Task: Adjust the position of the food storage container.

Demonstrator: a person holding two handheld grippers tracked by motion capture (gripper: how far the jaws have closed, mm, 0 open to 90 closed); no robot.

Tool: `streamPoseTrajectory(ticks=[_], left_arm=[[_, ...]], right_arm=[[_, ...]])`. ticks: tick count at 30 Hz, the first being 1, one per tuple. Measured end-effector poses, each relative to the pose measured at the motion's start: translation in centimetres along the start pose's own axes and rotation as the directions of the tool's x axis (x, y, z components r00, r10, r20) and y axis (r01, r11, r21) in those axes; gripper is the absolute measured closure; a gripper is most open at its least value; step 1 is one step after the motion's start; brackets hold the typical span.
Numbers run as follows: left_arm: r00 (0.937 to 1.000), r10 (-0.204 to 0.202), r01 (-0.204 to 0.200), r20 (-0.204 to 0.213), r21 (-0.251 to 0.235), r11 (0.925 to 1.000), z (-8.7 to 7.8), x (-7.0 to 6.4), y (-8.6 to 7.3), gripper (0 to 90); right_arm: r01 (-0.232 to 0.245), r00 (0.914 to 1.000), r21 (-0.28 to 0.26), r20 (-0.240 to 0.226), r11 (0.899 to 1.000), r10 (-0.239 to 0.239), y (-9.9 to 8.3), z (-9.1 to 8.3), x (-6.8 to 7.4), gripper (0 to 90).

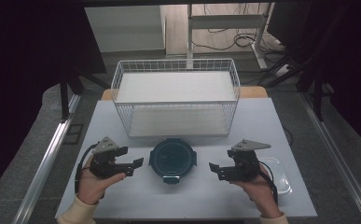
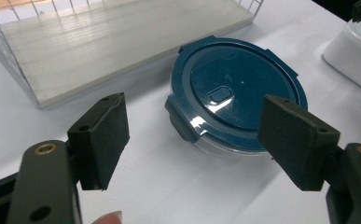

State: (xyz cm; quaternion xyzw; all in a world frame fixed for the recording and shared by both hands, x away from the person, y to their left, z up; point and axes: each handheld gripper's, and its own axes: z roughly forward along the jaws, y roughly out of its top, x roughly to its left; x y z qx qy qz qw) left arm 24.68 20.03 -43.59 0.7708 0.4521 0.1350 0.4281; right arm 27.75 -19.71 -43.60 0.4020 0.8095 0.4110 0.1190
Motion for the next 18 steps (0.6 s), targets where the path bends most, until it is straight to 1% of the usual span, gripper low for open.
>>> streamPoseTrajectory(ticks=[4,7,11,14,18], left_arm=[[1.0,0.003,-0.003,-0.001,0.015,0.9999,0.45,-0.06,-0.05,24.7],[1.0,-0.008,0.009,-0.003,0.022,0.9997,0.6,-0.07,-0.2,24.6],[0.9999,-0.014,0.014,0.005,0.022,0.9997,0.51,0.02,-0.18,24.8],[0.9999,-0.004,0.004,0.012,0.022,0.9998,0.37,-0.34,-0.31,25.0],[0.9998,0.002,-0.002,0.018,0.017,0.9998,0.18,-0.71,-0.42,25.1]], right_arm=[[0.01,1.0,0.005,0.0,1.0,-0.01,-0.02,-0.03,0.01,14.3],[0.002,1.0,0.008,0.004,1.0,-0.002,-0.08,-0.24,-0.26,14.5],[-0.009,0.9998,0.003,0.015,1.0,0.009,-0.16,-0.47,-0.58,14.8],[-0.013,0.9997,0.001,0.018,1.0,0.013,-0.16,-0.57,-0.59,14.9],[-0.014,0.9999,-0.008,0.008,1.0,0.014,-0.06,-0.83,-0.34,15.1]])
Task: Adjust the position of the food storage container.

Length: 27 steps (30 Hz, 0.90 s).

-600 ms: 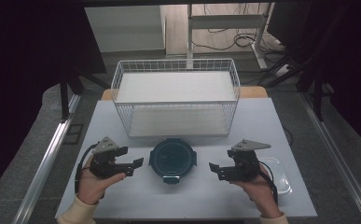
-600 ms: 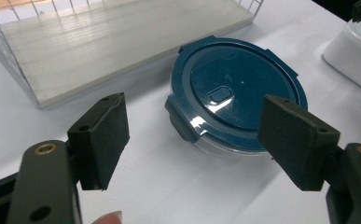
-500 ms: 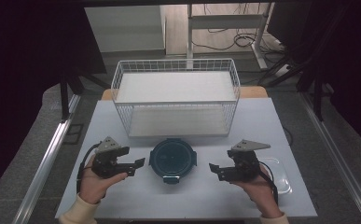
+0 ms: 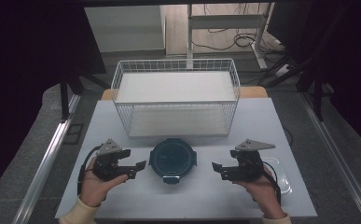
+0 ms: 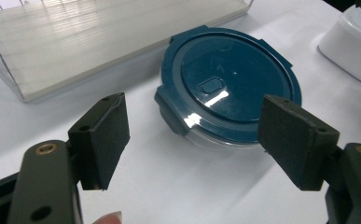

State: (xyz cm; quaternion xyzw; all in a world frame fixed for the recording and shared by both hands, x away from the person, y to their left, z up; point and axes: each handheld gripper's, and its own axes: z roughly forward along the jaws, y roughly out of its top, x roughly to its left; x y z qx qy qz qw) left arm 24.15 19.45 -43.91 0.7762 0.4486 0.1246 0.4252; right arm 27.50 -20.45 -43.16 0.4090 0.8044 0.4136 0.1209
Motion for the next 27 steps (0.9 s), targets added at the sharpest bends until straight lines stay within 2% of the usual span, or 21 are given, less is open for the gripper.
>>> streamPoseTrajectory(ticks=[10,16,20,24,26,27], left_arm=[[1.0,0.009,-0.009,0.001,0.007,0.9999,0.8,0.0,-0.1,26.9],[0.9997,0.02,-0.02,0.012,0.009,0.9998,1.2,-0.4,0.1,27.2],[0.9992,0.038,-0.038,0.01,0.0,0.9993,1.2,-0.6,0.9,29.0],[0.9987,0.052,-0.052,0.003,0.002,0.9987,1.8,-0.7,2.2,32.2],[0.9978,0.067,-0.067,0.005,0.009,0.9977,2.6,-0.8,3.5,34.1],[0.9978,0.067,-0.067,0.005,0.009,0.9977,2.6,-0.8,3.5,35.2]], right_arm=[[-0.001,1.0,0.015,-0.003,1.0,0.001,-0.2,0.3,-0.1,15.5],[-0.006,1.0,0.016,-0.001,1.0,0.006,-0.3,0.2,-0.1,15.7],[-0.006,1.0,0.011,-0.002,1.0,0.007,-0.2,0.1,-0.1,15.8],[-0.01,0.9999,0.02,-0.002,1.0,0.01,-0.3,0.2,-0.2,15.9],[-0.01,0.9999,0.018,-0.002,1.0,0.01,-0.3,0.2,-0.2,15.9],[-0.01,0.9999,0.018,-0.002,1.0,0.01,-0.3,0.2,-0.2,15.9]])
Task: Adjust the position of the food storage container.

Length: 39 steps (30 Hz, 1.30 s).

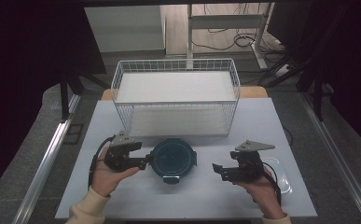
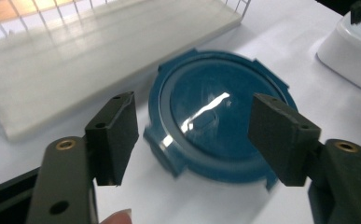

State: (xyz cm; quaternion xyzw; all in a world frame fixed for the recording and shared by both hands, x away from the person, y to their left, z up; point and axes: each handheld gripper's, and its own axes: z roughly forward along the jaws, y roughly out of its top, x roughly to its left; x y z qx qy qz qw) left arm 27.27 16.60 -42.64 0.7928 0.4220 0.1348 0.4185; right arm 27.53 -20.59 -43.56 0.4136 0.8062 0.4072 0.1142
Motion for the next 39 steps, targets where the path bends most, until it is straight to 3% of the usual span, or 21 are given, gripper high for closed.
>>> streamPoseTrajectory(ticks=[2,5,12,16,22,23,26,32,39], left_arm=[[0.9994,0.029,-0.029,0.019,0.014,0.9995,1.1,0.1,1.5,37.1],[0.9986,0.018,-0.019,0.051,0.018,0.9997,2.5,0.6,2.8,39.3],[0.9975,0.033,-0.036,0.063,0.043,0.9984,4.8,1.0,4.4,50.8],[0.9976,0.017,-0.022,0.067,0.067,0.9975,6.4,1.4,5.2,60.7],[0.9968,-0.003,-0.004,0.079,0.092,0.9957,8.0,1.8,5.7,76.8],[0.9969,-0.002,-0.006,0.079,0.101,0.9948,8.7,1.9,5.8,82.8],[0.9973,0.014,-0.023,0.073,0.118,0.9928,9.9,1.8,5.9,87.7],[0.998,0.021,-0.028,0.06,0.128,0.9913,12.3,1.6,5.7,90.0],[0.9981,0.031,-0.039,0.054,0.155,0.9871,13.5,1.6,5.3,90.0]], right_arm=[[-0.001,1.0,-0.005,0.001,1.0,0.001,0.0,-0.1,-0.1,15.9],[-0.004,1.0,-0.01,0.006,1.0,0.004,0.0,-0.2,-0.2,16.0],[-0.008,0.9999,-0.005,0.008,1.0,0.008,0.0,-0.2,-0.3,15.9],[-0.014,0.9998,-0.002,0.01,1.0,0.014,-0.1,-0.1,-0.5,16.0],[-0.012,0.9998,0.0,0.013,1.0,0.012,-0.1,0.0,-0.4,16.0],[-0.012,0.9999,0.0,0.012,1.0,0.012,-0.2,0.0,-0.4,15.9],[-0.015,0.9998,0.002,0.014,1.0,0.015,-0.2,0.1,-0.5,15.9],[-0.016,0.9998,0.001,0.015,1.0,0.016,-0.3,0.2,-0.6,15.9],[-0.018,0.9997,0.007,0.019,1.0,0.018,-0.5,0.4,-0.7,15.9]])
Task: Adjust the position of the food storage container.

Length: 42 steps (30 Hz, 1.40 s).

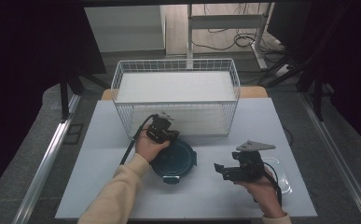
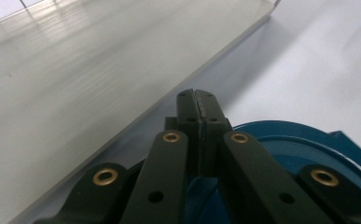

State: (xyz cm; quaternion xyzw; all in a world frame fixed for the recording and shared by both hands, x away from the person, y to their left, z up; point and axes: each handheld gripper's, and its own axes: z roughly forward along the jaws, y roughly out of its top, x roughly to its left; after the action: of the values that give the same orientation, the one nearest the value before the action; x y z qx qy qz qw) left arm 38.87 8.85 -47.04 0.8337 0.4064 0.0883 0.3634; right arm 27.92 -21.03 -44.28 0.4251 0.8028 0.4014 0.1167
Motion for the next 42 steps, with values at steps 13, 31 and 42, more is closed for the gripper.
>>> streamPoseTrajectory(ticks=[13,31,42], left_arm=[[0.9988,-0.037,0.037,0.032,0.018,0.9992,0.8,0.9,-0.1,90.0],[0.9941,0.016,-0.022,0.107,0.055,0.9983,0.0,-1.7,-1.4,90.0],[0.9944,0.055,-0.061,0.09,0.075,0.9953,-1.1,-3.0,-2.5,90.0]], right_arm=[[0.001,1.0,0.014,0.005,1.0,-0.001,-0.1,0.2,0.0,15.9],[0.004,1.0,0.014,0.0,1.0,-0.004,0.0,0.3,0.4,15.9],[0.012,0.9999,0.011,-0.007,1.0,-0.011,0.1,0.2,0.9,15.9]])
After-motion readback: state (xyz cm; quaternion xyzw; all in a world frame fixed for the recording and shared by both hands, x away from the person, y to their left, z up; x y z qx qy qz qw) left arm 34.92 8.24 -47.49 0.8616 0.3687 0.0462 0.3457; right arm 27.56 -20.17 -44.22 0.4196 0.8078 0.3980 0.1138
